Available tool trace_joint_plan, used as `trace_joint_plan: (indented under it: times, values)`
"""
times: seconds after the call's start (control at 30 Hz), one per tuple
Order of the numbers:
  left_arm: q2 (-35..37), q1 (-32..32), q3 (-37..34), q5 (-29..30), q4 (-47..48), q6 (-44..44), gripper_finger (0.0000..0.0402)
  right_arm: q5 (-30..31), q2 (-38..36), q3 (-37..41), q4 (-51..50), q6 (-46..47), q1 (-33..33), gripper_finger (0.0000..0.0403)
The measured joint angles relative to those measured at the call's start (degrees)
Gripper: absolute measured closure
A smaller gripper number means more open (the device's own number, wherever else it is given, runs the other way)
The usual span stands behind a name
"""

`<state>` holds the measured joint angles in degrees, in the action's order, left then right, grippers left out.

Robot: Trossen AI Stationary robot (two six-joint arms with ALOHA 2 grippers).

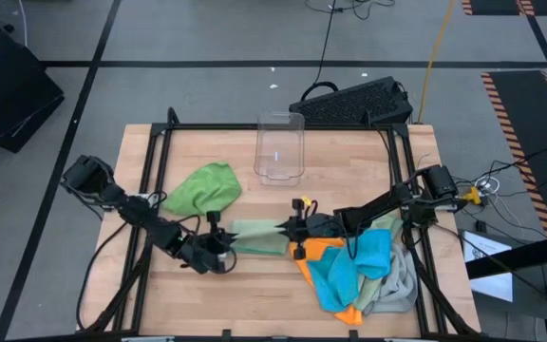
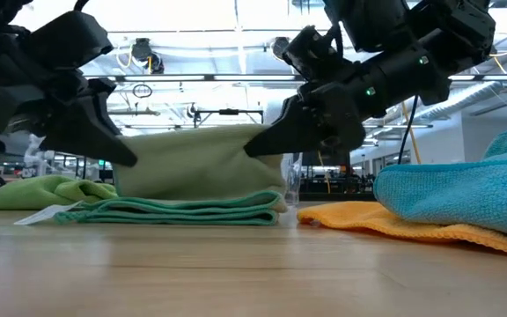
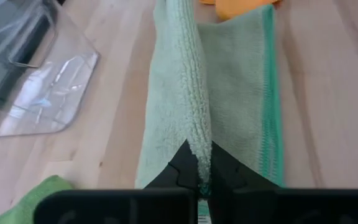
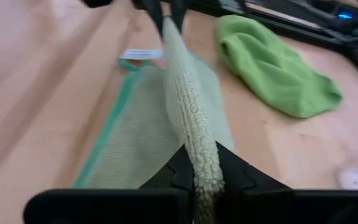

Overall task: Fold microfiber towels
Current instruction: Fold the left light green towel

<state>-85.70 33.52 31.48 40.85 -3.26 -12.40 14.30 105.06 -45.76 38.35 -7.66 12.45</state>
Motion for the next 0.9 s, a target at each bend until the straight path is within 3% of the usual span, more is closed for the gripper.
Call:
trace_joint_plan:
  times: [0.17,0.43,0.53,0.7,0.9]
  values:
    - [-0.22,-0.02,0.0,-0.21,1.39,-0.81,0.0379,-4.36,0.0,0.0,-0.07,1.04,-0.02,0.0358]
    - [-0.56,-0.49,-0.04,-2.31,4.86,-5.3,0.036,-15.42,0.0,0.02,-0.52,6.32,-0.52,0.0271]
    - [-0.56,-0.55,-0.04,-4.55,3.32,-6.29,0.0329,-17.84,-0.02,0.02,-0.93,6.62,-0.85,0.0254]
    - [-0.09,-0.82,0.04,-13.22,0.22,-10.51,0.0267,-19.23,-1.2,0.02,-5.83,8.27,-1.93,0.0253]
    - [2.76,-0.79,0.52,-13.43,3.4,-12.81,0.0219,-23.32,-3.3,0.02,-5.98,11.41,-2.67,0.0242]
